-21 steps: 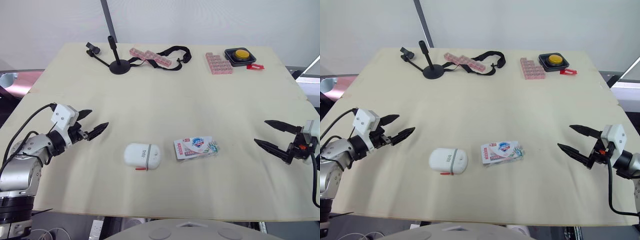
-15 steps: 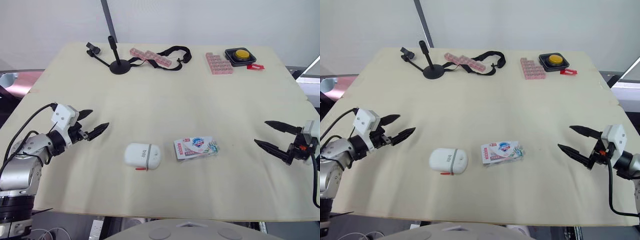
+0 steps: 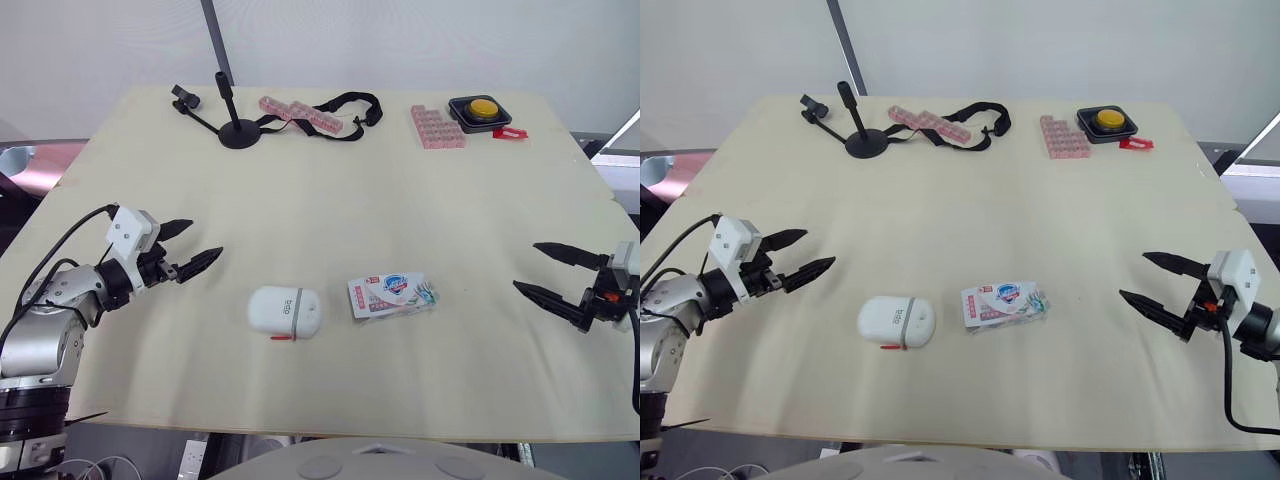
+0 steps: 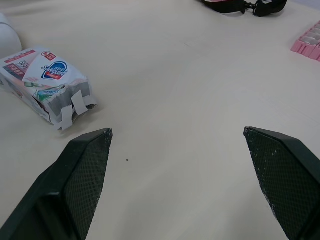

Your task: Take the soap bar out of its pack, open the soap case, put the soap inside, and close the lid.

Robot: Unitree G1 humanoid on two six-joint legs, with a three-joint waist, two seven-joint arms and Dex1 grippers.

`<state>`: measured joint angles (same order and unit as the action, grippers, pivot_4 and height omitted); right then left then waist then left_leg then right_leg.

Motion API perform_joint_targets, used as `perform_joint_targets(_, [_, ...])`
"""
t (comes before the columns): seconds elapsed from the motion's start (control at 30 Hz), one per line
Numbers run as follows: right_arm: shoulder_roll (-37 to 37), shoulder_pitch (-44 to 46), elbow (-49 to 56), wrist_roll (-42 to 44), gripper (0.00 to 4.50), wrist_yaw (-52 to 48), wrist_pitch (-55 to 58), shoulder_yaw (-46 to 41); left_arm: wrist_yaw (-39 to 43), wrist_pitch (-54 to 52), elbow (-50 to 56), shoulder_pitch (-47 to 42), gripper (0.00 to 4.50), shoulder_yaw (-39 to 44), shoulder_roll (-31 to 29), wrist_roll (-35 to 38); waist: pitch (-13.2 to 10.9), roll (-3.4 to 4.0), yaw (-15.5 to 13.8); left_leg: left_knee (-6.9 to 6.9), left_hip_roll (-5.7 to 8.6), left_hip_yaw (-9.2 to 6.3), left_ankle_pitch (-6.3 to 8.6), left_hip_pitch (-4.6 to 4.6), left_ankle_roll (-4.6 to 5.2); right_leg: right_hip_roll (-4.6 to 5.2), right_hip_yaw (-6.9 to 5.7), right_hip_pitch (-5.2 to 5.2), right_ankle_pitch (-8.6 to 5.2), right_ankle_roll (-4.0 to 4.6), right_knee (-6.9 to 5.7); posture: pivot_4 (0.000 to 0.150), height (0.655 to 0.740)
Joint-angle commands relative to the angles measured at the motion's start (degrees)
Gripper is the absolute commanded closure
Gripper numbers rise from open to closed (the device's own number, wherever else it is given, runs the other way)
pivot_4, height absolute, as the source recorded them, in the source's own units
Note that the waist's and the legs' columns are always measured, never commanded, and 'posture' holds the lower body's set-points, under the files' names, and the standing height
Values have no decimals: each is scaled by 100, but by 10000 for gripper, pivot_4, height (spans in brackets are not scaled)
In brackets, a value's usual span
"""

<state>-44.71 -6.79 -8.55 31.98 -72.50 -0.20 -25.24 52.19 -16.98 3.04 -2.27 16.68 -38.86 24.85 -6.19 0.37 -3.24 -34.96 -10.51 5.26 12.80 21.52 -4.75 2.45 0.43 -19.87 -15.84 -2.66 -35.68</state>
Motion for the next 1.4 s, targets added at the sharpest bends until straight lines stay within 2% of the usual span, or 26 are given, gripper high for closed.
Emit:
perform_joint_targets(0.03, [-171, 120, 4, 6, 0, -116, -88, -123, 61, 7, 55, -173, 358, 58, -51, 149, 0, 0, -2, -1, 0, 0, 0, 0, 1, 0, 0, -1, -1, 1, -2, 1500, 7400])
perform_joint_targets(0.27, [-615, 771, -9, -52, 0, -656, 28, 230, 679, -254, 443, -538, 358, -137, -188, 562, 0, 0, -11, -29, -1, 3, -2, 12, 4, 0, 7, -28, -9, 16, -54, 1500, 7400])
perform_joint_targets(0.4, [-1131, 1337, 324, -408, 0, -1465, -19, 1114, 1546, -223, 1088, -474, 358, -560, -434, 817, 0, 0, -28, -35, -2, 4, -2, 24, 5, -1, 8, -43, -13, 22, -69, 1500, 7400])
perform_joint_targets(0.5, [-1221, 1645, 432, -562, 0, -1588, 60, 1529, 1775, -162, 1307, -387, 358, -720, -455, 877, 0, 1, -38, -40, -4, 4, -3, 33, 6, -4, 8, -55, -13, 22, -77, 1500, 7400])
perform_joint_targets(0.7, [-891, 2627, 715, -1013, 0, -1648, 323, 2750, 1991, -185, 1890, -140, 358, -1290, -274, 1022, 0, 0, -54, -47, -5, 4, -3, 38, 5, -4, 10, -62, -13, 23, -88, 1500, 7400])
perform_joint_targets(0.9, [-585, 3043, 409, -1520, 0, -1671, 28, 3425, 2149, 123, 1907, 36, 358, -1610, -207, 868, 0, 1, -72, -62, -7, 6, -6, 61, 2, -6, 12, -90, -17, 29, -123, 1500, 7400])
perform_joint_targets(1.03, [-456, 3059, 351, -1680, 0, -1549, -1, 3613, 2154, 239, 1861, 54, 358, -1667, -210, 840, 0, 1, -85, -94, -7, 5, -18, 104, -19, -9, 14, -125, -16, 27, -160, 1500, 7400])
perform_joint_targets(1.4, [-7, 3079, 183, -1880, 0, -1181, -41, 3762, 1946, 315, 1999, 177, 358, -1744, -130, 831, 0, 1, -86, -97, -9, 6, -19, 100, -25, -11, 18, -124, -15, 26, -168, 1500, 7400])
